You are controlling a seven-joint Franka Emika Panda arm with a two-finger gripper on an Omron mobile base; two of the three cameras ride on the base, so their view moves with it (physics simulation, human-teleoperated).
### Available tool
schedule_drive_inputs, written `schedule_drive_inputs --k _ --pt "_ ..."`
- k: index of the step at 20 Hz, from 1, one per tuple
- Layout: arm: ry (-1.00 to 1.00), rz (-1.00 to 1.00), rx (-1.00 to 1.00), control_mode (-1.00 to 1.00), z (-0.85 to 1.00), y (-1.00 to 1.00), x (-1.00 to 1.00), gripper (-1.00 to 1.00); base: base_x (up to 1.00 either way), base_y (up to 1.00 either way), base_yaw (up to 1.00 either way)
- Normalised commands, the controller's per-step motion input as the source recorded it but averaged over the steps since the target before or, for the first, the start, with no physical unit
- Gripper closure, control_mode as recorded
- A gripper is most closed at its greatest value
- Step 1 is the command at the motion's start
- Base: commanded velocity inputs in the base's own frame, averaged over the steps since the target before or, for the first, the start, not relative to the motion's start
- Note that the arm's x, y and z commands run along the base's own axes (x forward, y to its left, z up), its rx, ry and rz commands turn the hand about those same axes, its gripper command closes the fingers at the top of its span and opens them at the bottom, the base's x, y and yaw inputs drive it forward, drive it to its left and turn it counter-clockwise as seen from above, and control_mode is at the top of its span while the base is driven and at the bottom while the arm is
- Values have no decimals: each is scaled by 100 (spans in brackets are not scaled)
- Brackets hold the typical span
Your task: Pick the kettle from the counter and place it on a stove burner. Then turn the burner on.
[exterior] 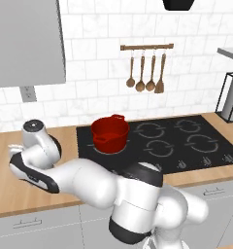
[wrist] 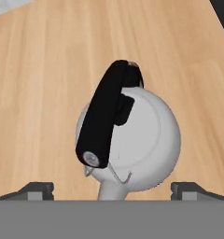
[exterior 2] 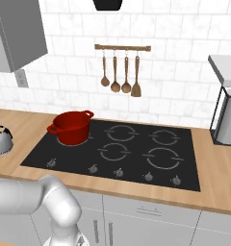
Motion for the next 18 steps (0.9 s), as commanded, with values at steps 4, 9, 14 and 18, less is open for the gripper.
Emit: schedule_drive_inputs --k 4,9,14,18 --pt "0 0 -1 -100 -11 0 13 -100 0 0 0" --pt "0 0 0 -100 -13 0 20 -100 0 0 0" --pt "0 0 0 -100 -16 0 22 -100 0 0 0" --pt "0 0 -1 -100 -19 0 16 -100 0 0 0"
